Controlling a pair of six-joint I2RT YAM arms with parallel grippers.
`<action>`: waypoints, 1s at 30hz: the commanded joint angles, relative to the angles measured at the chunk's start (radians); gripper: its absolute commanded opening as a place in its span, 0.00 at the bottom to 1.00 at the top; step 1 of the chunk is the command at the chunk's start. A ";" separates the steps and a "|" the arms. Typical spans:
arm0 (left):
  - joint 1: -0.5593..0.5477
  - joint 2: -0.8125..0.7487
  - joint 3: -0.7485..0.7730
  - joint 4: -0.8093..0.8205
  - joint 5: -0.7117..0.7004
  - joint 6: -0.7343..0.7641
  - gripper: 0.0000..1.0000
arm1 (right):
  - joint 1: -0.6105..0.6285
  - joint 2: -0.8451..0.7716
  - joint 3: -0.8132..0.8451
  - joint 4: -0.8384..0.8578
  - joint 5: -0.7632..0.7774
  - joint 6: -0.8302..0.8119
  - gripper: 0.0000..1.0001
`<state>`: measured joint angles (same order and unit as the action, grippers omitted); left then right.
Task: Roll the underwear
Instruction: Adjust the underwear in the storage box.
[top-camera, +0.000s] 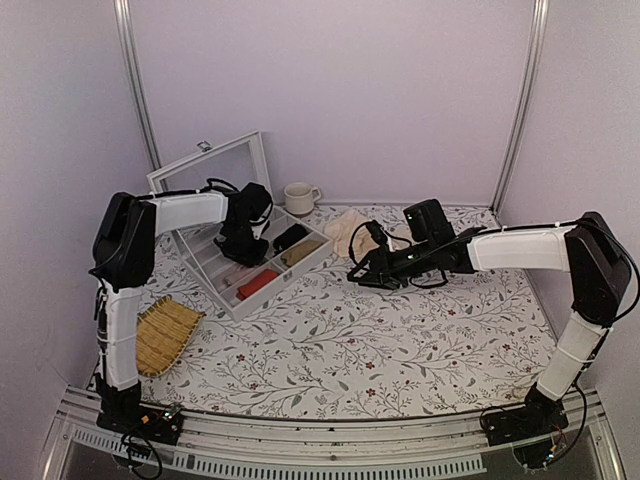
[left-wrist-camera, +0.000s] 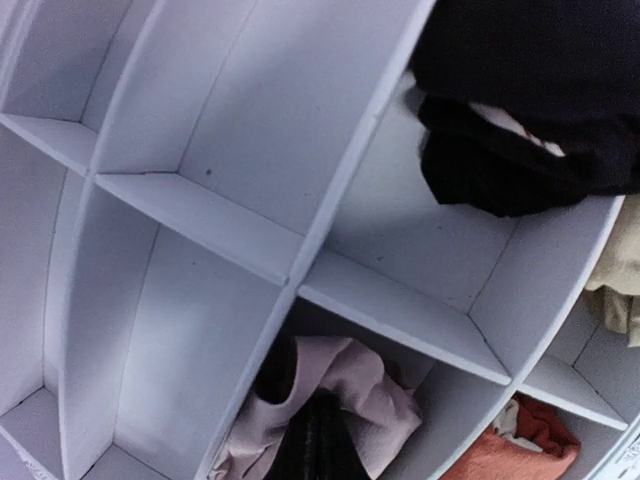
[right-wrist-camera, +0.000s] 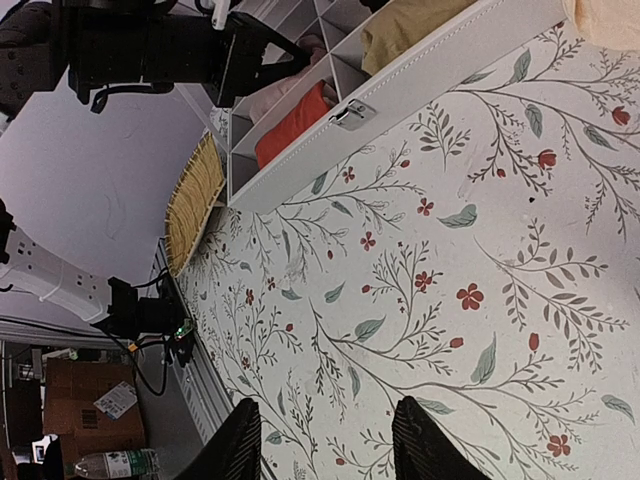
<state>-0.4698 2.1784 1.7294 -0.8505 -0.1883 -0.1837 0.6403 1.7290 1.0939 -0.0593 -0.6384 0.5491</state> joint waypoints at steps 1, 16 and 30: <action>-0.021 0.021 -0.037 0.030 0.003 0.013 0.00 | -0.001 0.057 0.012 0.014 -0.006 0.012 0.44; -0.003 -0.009 -0.014 -0.007 -0.052 0.003 0.06 | 0.009 0.032 -0.006 0.019 0.009 0.022 0.44; -0.010 -0.310 0.013 -0.017 -0.045 -0.092 0.26 | 0.008 -0.003 0.029 -0.061 0.073 -0.006 0.44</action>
<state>-0.4778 1.9713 1.7313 -0.8749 -0.2394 -0.2317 0.6434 1.7290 1.0943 -0.0723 -0.6109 0.5606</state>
